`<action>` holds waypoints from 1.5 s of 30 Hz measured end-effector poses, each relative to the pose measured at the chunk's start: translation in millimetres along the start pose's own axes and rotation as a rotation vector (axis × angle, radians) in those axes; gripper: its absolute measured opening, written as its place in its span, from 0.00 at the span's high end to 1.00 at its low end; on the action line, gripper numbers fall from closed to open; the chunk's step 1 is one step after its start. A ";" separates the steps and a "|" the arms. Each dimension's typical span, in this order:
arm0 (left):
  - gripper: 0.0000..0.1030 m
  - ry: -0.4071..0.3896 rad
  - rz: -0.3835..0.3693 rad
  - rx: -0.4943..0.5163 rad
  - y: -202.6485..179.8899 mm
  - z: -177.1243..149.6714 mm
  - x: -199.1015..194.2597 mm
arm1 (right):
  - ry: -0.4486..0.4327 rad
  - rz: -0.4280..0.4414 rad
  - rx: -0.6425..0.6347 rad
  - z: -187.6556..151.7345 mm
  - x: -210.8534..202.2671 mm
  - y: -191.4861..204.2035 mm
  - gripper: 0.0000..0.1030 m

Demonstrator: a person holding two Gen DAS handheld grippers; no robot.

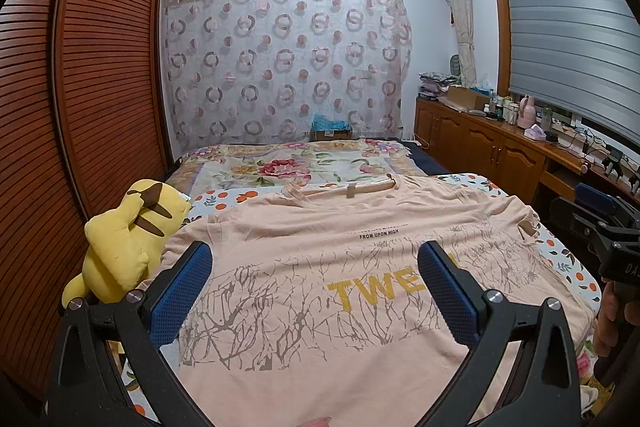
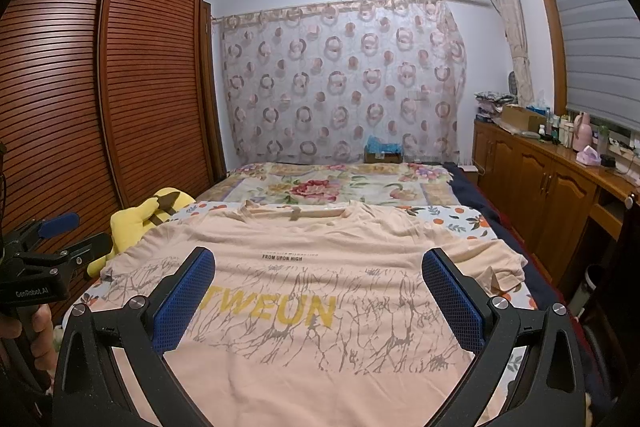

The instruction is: Fold small clothes

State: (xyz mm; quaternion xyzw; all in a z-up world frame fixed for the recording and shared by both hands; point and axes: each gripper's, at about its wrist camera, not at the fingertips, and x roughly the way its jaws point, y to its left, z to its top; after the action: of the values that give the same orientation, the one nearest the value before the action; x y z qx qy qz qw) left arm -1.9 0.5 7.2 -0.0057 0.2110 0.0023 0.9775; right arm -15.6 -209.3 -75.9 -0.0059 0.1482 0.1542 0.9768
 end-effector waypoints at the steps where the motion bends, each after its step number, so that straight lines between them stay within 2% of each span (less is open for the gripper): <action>1: 0.00 0.001 0.000 0.001 -0.4 -0.3 0.0 | -0.001 0.000 0.000 -0.1 -0.4 0.3 0.00; 45: 0.00 -0.009 0.004 0.005 1.8 5.5 -6.9 | 0.002 0.006 -0.002 2.1 -1.3 1.8 0.00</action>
State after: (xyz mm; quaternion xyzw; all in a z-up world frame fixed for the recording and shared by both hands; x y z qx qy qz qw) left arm -6.0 2.4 15.1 -0.0028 0.2064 0.0037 0.9785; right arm -16.8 -207.9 -73.4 -0.0064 0.1491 0.1573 0.9762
